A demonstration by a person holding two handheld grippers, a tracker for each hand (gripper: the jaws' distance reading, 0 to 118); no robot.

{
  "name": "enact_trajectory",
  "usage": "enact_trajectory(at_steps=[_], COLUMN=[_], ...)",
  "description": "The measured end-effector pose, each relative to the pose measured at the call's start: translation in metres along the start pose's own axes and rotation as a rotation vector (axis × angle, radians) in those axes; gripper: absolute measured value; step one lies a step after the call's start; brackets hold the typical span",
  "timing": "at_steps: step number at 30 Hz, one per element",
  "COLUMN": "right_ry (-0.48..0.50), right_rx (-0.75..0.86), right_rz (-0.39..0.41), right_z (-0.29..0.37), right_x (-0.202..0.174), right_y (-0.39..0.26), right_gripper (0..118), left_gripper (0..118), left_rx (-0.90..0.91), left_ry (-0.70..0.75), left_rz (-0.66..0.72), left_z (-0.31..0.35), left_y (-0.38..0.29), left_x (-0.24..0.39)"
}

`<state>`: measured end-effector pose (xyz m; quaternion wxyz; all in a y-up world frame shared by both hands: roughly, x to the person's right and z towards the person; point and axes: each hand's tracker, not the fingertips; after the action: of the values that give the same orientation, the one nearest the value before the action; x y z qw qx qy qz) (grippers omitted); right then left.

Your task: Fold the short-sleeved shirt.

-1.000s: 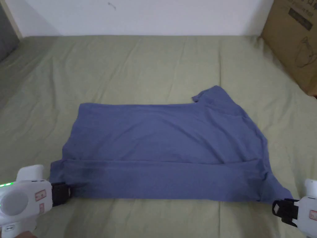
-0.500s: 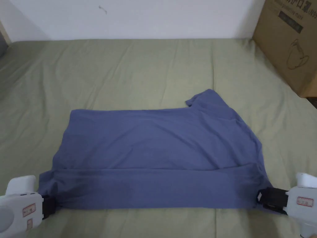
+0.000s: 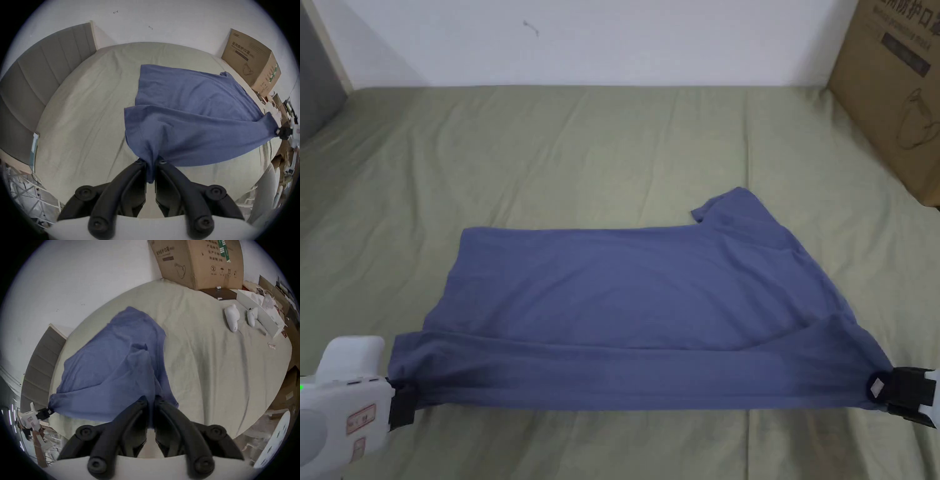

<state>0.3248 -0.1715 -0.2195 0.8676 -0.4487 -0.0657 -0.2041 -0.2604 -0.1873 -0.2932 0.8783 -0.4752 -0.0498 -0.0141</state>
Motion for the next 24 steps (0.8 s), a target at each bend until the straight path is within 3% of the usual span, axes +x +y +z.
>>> enact_trajectory(at_steps=[6,13,15,16,17,20,24], right_ry=[-0.081,-0.114,-0.145,-0.171,-0.189,-0.192,-0.064], right_rx=[-0.072,-0.191,-0.177,-0.168,-0.147,-0.098,-0.023], right_rz=[0.063,0.047,0.122,0.159,0.193,0.214,0.158], right_z=[0.007,-0.018,-0.013,-0.010,-0.005,0.006,0.008], right_x=[0.014,0.022,0.014,0.010,0.005,-0.007,-0.019], right_y=[-0.048,-0.093,-0.087,-0.083,-0.077,-0.053,-0.022], right_gripper=[6,9,36,61,69,69,67], left_gripper=[8,9,21,40,50,58,57], left_rx=[-0.047,-0.141,-0.135,-0.144,-0.141,-0.024,0.072], left_ry=[-0.003,-0.012,0.001,0.011,0.012,0.005,-0.046], left_rz=[-0.001,-0.005,0.012,0.017,0.026,0.046,0.133], left_z=[0.022,0.001,0.006,0.010,0.015,0.035,0.043], left_y=[-0.045,-0.088,-0.081,-0.076,-0.073,-0.057,-0.032], left_x=[-0.008,-0.007,-0.002,-0.001,-0.001,-0.006,-0.010])
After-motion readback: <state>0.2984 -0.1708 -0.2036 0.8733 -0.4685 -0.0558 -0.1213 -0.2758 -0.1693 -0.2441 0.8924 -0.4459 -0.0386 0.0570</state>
